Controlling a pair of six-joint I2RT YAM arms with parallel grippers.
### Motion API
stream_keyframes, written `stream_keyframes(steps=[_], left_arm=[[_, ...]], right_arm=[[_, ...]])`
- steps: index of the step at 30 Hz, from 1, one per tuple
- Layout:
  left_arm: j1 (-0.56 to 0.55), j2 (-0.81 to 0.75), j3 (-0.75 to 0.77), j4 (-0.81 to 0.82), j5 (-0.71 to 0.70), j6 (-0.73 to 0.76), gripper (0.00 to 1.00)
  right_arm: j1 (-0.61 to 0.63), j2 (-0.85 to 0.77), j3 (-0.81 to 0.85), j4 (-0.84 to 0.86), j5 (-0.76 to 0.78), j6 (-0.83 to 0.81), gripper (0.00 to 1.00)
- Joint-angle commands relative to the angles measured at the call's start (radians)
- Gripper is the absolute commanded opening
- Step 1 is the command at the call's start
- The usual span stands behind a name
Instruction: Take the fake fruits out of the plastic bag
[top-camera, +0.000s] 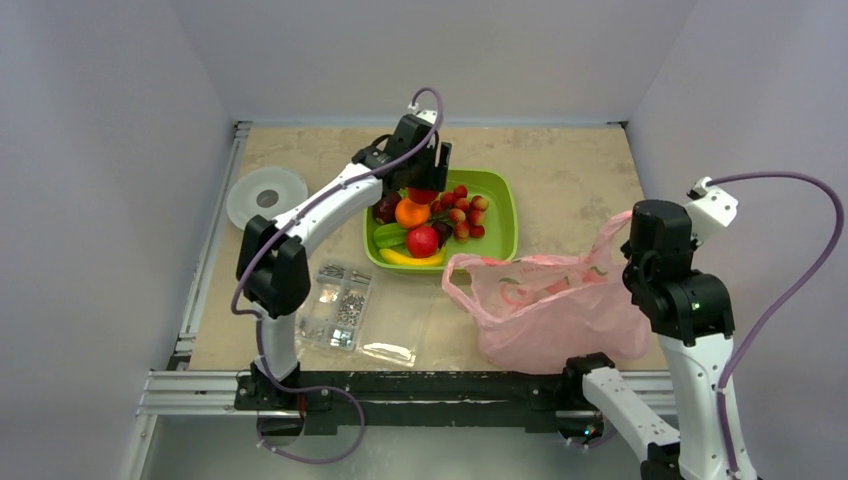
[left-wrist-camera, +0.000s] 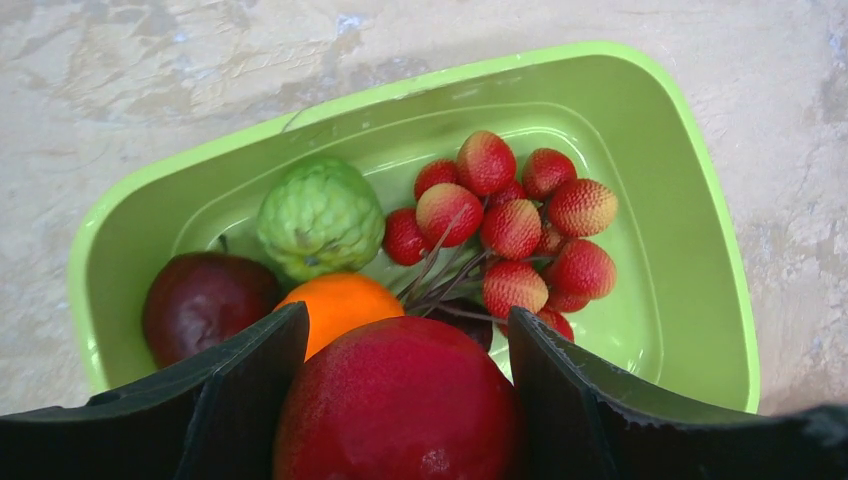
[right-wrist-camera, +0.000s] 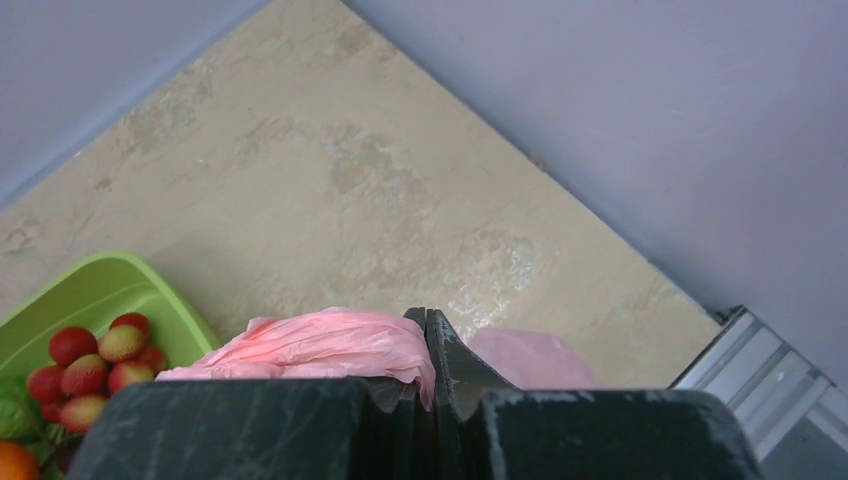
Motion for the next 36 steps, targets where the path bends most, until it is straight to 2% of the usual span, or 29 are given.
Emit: stream_keyframes(steps=[1, 3, 6, 11, 13, 17, 19, 26, 30, 33, 36], left_arm=[[0.004, 0.082, 0.114, 0.033, 0.067, 0.011, 0.00], [0.005, 0.121, 0.148, 0.030, 0.100, 0.009, 0.02], [0.004, 0.169, 0.180, 0.030, 0.150, -0.006, 0.13], [0.004, 0.182, 0.163, 0.030, 0.195, -0.015, 0.52], [0.004, 0.154, 0.118, 0.055, 0.214, 0.007, 0.63], [0.005, 0.090, 0.083, 0.048, 0.207, 0.037, 0.75], [0.004, 0.066, 0.095, 0.017, 0.202, 0.040, 0.97], [0.004, -0.037, 0.108, -0.035, 0.247, -0.010, 1.00], [0.004, -0.125, 0.102, -0.069, 0.332, -0.066, 1.00], [0.003, -0.230, 0.043, -0.064, 0.408, -0.099, 1.00], [-0.004, -0.366, -0.093, -0.019, 0.468, -0.123, 1.00]], right_arm=[[0.002, 0.011, 0.055, 0.040, 0.100, -0.078, 0.00], [0.003, 0.013, 0.061, 0.052, 0.090, -0.093, 0.00], [0.002, 0.017, 0.061, 0.064, 0.042, -0.104, 0.00], [0.003, 0.011, 0.042, 0.079, -0.031, -0.126, 0.00], [0.002, 0.005, 0.037, 0.084, -0.037, -0.139, 0.00], [0.002, 0.006, 0.056, 0.086, 0.027, -0.169, 0.05], [0.002, 0.027, 0.077, 0.076, 0.072, -0.186, 0.07], [0.003, 0.150, 0.161, 0.047, 0.286, -0.190, 0.06], [-0.001, 0.207, 0.144, 0.020, 0.404, -0.148, 0.13], [-0.010, 0.231, 0.172, -0.002, 0.484, -0.133, 0.17], [-0.015, 0.241, 0.190, 0.006, 0.536, -0.140, 0.20]])
